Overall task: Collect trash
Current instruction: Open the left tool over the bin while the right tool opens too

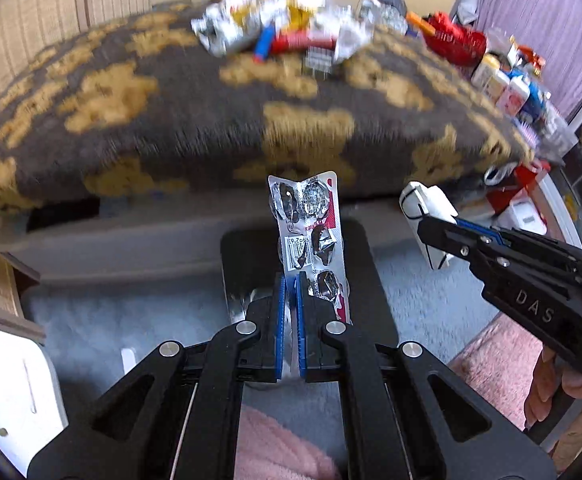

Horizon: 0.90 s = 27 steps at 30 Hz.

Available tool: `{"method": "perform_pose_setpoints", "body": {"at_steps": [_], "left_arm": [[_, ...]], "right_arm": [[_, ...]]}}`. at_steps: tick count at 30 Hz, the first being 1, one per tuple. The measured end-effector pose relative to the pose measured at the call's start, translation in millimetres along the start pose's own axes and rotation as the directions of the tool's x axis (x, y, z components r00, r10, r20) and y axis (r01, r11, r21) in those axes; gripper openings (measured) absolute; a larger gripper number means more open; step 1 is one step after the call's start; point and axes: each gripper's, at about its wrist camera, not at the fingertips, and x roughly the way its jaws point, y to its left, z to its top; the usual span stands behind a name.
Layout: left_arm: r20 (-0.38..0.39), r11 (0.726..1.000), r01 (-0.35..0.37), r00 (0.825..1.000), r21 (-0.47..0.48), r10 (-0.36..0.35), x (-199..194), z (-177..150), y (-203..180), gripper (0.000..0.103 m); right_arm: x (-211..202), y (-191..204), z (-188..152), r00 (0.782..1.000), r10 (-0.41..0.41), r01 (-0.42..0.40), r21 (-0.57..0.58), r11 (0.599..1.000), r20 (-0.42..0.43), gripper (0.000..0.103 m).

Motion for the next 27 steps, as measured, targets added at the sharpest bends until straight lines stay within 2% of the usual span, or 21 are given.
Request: {"method": "perform_pose_setpoints", "body": {"at_steps": [6,10,12,13,15,17,19,21,22,23,24,25,27], "left_arm": [[-0.087,1.000,0.008,0.996,-0.010,-0.009,37.1,-15.0,-1.5,0.004],[-0.103,1.000,-0.001,0.995,-0.011,0.000,45.0,-17.1,-1.2,0.004],[-0.105,1.000,-0.005,0.994,-0.012,0.004,44.9,-16.5,-0.4,0.007],[-0.105,1.000,-0.009,0.994,-0.013,0.007,44.6,-15.7,0.0,0.011],[-0.098,1.000,-0.020,0.995,-0.016,0.018,43.1,-13.3,2.1,0.027],[-0.089,0.999,-0.029,0.996,-0.018,0.027,39.8,-10.9,2.9,0.032],[-0.077,0.999,-0.037,0.996,-0.026,0.035,34.2,-8.5,6.2,0.037],[-0.061,0.998,-0.049,0.997,-0.029,0.047,28.0,-6.2,9.1,0.051],[-0.051,0.998,-0.055,0.997,-0.028,0.054,24.5,-4.8,10.4,0.056],[-0.033,0.997,-0.067,0.997,-0.027,0.066,18.3,-2.3,12.1,0.066],[-0.017,0.997,-0.077,0.997,-0.027,0.077,13.5,-0.1,14.0,0.075],[-0.006,0.996,-0.085,0.996,-0.027,0.085,10.3,2.3,14.7,0.080],[0.026,0.994,-0.108,0.994,-0.027,0.109,-1.3,6.2,17.0,0.093]], "right_arm": [[28.8,-12.5,-12.8,0.998,0.025,-0.021,0.050,0.998,-0.066,0.012],[38.4,-14.6,-14.6,0.995,0.036,-0.031,0.062,0.998,-0.091,0.015],[39.5,-13.0,-12.8,0.995,0.039,-0.033,0.063,0.997,-0.094,0.017],[39.2,-11.7,-11.7,0.995,0.034,-0.029,0.058,0.998,-0.090,0.022],[35.9,-10.4,-8.5,0.997,0.022,-0.018,0.055,0.998,-0.076,0.033],[33.6,-11.0,-5.5,0.998,0.014,-0.011,0.058,0.998,-0.059,0.057],[28.2,-11.3,-1.5,0.999,-0.006,0.008,0.057,0.998,-0.037,0.062],[23.1,-11.8,2.8,0.999,-0.029,0.029,0.054,0.998,-0.017,0.072],[19.0,-13.3,5.6,0.999,-0.040,0.040,0.058,0.997,-0.002,0.082],[15.8,-15.1,8.0,0.999,-0.048,0.047,0.063,0.997,0.011,0.090],[10.8,-17.1,11.7,0.998,-0.060,0.058,0.068,0.996,0.031,0.093],[5.7,-19.3,15.6,0.996,-0.076,0.072,0.072,0.995,0.050,0.098],[-3.7,-23.3,23.5,0.991,-0.105,0.099,0.074,0.992,0.080,0.100]]}}
